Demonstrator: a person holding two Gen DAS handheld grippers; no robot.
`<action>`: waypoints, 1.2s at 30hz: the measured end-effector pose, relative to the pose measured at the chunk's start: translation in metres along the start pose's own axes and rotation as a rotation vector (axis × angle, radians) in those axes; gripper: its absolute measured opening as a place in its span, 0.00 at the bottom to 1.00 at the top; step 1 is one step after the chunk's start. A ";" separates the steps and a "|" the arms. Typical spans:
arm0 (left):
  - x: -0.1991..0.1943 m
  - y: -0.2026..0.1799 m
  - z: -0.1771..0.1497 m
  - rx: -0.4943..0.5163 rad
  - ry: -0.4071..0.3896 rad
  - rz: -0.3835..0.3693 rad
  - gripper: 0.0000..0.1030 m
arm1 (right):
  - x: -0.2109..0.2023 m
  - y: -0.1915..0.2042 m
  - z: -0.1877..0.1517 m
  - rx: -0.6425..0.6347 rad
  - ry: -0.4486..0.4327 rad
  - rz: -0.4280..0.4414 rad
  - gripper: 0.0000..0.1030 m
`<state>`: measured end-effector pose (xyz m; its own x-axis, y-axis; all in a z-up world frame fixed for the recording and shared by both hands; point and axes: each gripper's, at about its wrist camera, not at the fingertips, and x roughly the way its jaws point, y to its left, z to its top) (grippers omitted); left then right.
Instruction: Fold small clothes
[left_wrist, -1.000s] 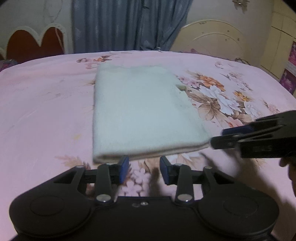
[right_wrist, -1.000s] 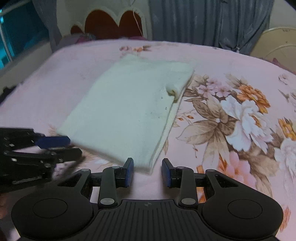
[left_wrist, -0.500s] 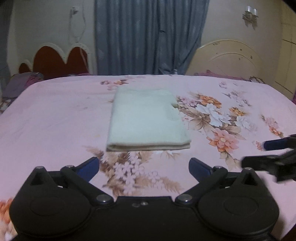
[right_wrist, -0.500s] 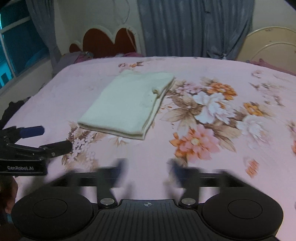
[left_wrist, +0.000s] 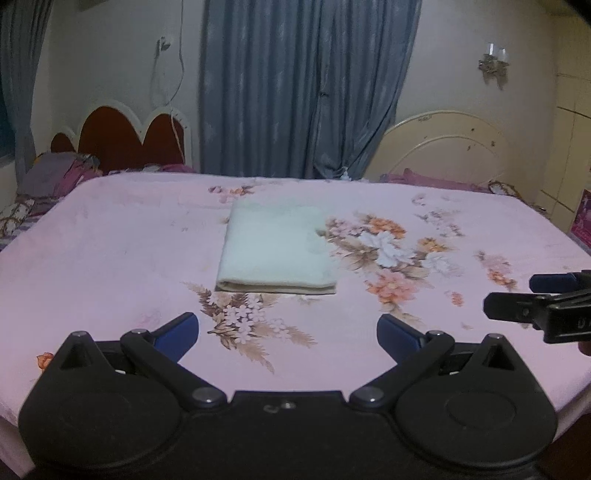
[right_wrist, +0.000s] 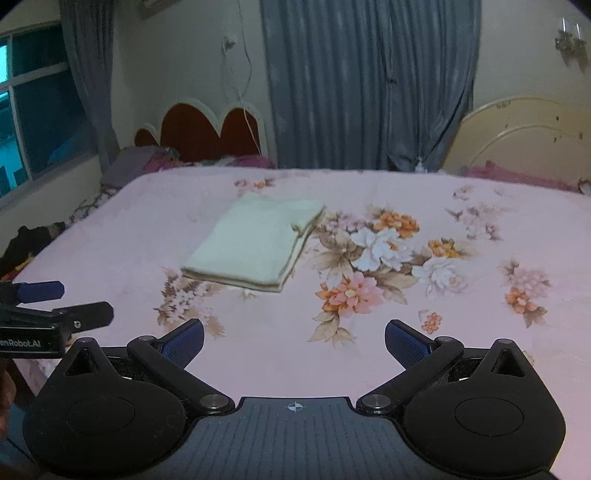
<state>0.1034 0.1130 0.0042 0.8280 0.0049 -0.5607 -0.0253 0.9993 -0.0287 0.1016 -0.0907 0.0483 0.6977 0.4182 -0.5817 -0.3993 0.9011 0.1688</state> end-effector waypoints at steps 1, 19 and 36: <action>-0.005 -0.002 0.000 0.004 -0.007 0.002 0.99 | -0.007 0.002 -0.001 0.001 -0.009 0.001 1.00; -0.048 -0.013 -0.001 0.024 -0.085 -0.027 0.99 | -0.059 0.012 -0.009 0.047 -0.077 0.006 1.00; -0.047 -0.011 -0.001 0.009 -0.098 -0.037 0.99 | -0.064 0.007 -0.007 0.017 -0.082 -0.002 1.00</action>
<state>0.0636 0.1016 0.0300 0.8791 -0.0284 -0.4758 0.0104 0.9991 -0.0404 0.0500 -0.1118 0.0805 0.7452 0.4235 -0.5151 -0.3882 0.9036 0.1812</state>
